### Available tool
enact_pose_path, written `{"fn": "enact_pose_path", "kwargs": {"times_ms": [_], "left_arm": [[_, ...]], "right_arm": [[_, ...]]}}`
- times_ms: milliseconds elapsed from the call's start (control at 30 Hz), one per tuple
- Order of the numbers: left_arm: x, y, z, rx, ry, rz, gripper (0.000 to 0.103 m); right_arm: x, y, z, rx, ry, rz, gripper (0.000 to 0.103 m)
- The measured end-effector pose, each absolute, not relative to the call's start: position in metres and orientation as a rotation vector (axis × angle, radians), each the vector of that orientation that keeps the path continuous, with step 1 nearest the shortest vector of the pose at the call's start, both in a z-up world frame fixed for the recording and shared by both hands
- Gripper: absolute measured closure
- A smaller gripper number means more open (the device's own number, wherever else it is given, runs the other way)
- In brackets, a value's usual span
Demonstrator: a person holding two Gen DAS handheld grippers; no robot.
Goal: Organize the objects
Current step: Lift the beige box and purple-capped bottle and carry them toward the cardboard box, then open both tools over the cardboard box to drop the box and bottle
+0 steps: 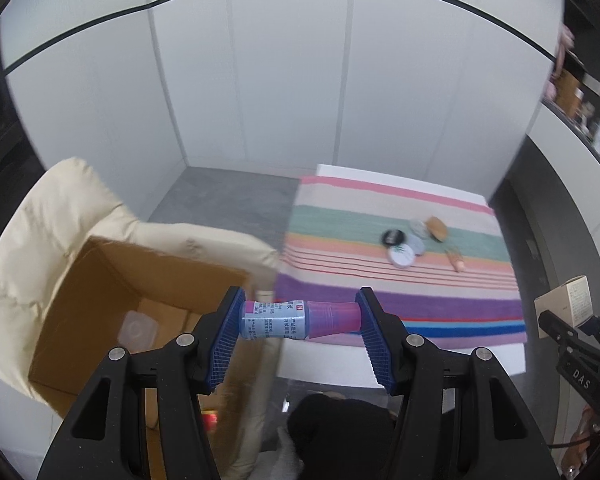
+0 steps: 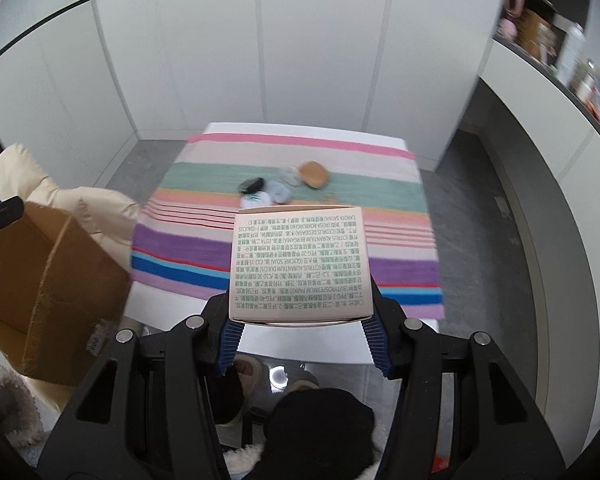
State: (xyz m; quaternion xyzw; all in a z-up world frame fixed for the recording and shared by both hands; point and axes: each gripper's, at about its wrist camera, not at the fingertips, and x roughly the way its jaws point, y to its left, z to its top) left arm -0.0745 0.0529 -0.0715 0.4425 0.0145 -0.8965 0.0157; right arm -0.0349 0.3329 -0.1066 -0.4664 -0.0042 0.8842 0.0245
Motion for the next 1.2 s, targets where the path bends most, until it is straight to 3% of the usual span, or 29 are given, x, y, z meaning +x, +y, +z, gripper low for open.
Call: {"fn": "enact_pose_path", "kwargs": {"times_ms": [400,833,1200], "left_arm": [[-0.058,-0.058,-0.079,1.299,0.236,-2.587,0.045],[-0.005,-0.138,-0.093,1.261,0.269,-2.426,0.045],[0.011,-0.199,-0.107,1.242,0.311,-2.303,0.045]], "right_arm": [[-0.059,0.191,-0.103,-1.531,-0.216,2.987,0.048],[-0.039,0.076,-0.109,-1.692,-0.326,3.177,0.048],[-0.022,-0.026,-0.121,-1.805,-0.548,3.27,0.048]]}}
